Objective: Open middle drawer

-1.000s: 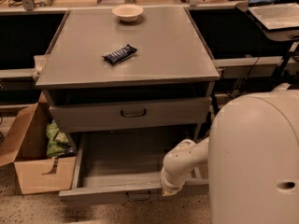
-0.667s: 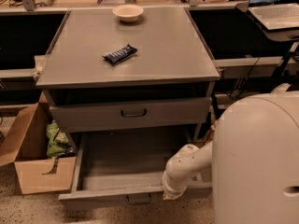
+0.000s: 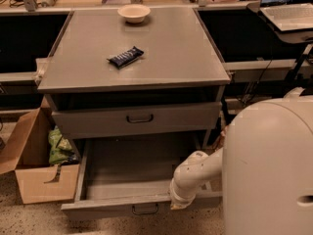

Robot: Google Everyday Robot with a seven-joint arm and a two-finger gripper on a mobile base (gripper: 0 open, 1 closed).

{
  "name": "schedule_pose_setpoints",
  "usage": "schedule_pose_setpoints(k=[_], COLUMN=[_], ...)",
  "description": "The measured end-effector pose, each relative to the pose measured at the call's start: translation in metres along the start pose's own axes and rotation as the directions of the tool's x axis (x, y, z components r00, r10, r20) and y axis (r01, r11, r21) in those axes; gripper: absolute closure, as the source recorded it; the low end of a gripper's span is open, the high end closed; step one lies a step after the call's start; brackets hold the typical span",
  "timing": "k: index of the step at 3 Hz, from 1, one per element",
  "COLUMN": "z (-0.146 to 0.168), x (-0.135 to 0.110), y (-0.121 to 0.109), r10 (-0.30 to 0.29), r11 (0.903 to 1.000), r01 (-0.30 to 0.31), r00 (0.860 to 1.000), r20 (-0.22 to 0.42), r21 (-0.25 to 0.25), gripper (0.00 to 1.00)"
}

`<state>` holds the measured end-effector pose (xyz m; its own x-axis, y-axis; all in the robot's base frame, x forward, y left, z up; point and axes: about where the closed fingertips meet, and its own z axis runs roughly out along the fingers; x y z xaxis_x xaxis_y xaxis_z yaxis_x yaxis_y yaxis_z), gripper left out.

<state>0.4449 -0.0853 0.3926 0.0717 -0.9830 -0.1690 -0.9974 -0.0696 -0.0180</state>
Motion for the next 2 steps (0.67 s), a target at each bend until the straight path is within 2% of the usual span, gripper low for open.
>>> schedule_pose_setpoints(k=[1, 2], z=[0.0, 0.0], x=[0.0, 0.0], y=[0.0, 0.0], r10=[0.0, 0.0], r11=[1.0, 1.0], r01=[0.0, 0.0], r00=[1.0, 1.0], r20=[0.0, 0.0], r21=[0.0, 0.0], gripper=[0.2, 0.0])
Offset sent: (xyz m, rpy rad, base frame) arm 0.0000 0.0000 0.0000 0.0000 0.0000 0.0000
